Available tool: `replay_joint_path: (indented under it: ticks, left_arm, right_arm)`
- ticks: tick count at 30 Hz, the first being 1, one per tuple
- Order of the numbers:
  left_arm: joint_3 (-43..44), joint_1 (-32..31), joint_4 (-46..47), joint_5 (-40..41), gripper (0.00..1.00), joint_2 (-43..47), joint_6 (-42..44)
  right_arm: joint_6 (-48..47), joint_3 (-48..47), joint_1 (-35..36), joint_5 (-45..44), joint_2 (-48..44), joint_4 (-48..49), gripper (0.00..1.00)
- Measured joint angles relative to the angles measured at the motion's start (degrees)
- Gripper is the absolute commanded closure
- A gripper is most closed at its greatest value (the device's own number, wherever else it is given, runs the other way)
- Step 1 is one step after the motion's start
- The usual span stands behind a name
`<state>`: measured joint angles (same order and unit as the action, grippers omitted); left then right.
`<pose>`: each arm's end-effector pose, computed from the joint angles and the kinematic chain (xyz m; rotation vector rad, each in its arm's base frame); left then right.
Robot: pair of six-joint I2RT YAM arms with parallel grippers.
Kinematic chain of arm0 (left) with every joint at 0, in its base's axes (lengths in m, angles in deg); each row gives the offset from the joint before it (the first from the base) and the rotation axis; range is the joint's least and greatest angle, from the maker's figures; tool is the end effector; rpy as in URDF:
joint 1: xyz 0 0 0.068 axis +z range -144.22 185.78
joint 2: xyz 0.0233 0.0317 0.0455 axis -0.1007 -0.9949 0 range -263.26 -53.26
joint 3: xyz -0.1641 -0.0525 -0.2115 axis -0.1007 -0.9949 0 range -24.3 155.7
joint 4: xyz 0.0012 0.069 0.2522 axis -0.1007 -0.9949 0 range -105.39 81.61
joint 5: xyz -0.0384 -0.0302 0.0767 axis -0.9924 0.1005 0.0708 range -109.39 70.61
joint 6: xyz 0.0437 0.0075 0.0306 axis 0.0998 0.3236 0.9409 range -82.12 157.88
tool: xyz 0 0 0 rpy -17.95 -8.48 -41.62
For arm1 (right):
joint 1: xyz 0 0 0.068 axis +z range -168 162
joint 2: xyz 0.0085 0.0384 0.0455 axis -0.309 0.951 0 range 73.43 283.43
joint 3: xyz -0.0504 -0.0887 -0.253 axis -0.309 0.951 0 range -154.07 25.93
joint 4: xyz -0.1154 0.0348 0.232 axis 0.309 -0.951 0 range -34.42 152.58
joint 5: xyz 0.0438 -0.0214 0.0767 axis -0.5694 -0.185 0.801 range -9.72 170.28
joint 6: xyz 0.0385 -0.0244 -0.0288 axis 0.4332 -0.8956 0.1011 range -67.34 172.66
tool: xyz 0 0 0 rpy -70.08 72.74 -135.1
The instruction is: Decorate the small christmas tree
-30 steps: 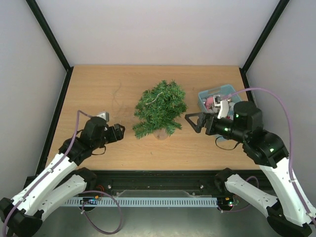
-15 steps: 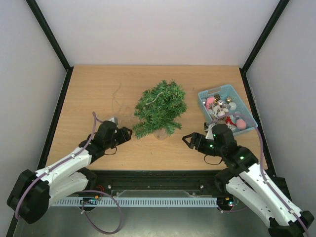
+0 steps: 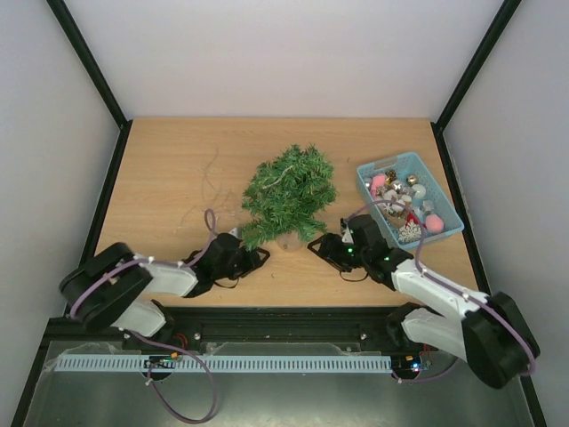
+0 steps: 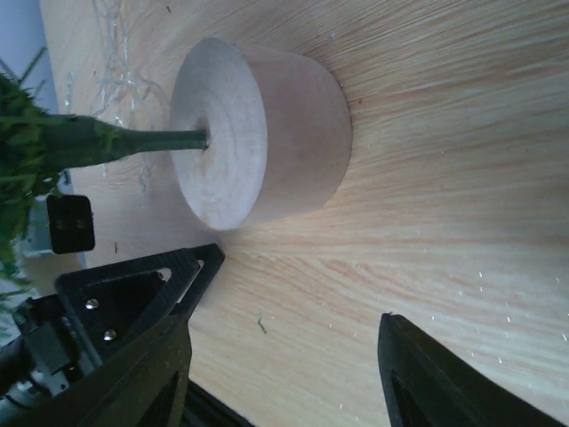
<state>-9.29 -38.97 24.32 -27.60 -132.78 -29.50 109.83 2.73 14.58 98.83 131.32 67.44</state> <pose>0.1559 -0.1616 0.1202 -0.3787 2.3839 -1.2103 0.1698 0.1219 0.1934 0.2798 2.3161 1.2180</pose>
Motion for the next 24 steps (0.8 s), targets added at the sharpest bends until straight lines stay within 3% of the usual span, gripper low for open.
replay_joint_path:
  ticks: [9, 15, 24]
  left_arm:
    - [6.1, -0.3, 11.1, 0.0, 0.59, -12.2, -2.8]
    - [10.7, -0.3, 10.8, 1.1, 0.61, -15.1, -2.4]
    - [16.8, -0.1, 7.8, 2.8, 0.63, -18.0, -0.5]
  right_arm:
    - [0.4, -1.5, -0.5, 0.8, 12.0, 9.9, 0.51]
    - [-0.1, -3.7, -2.3, 1.9, 19.5, 14.7, 0.65]
    - [-0.5, -9.2, -4.7, 5.4, 30.5, 20.0, 0.71]
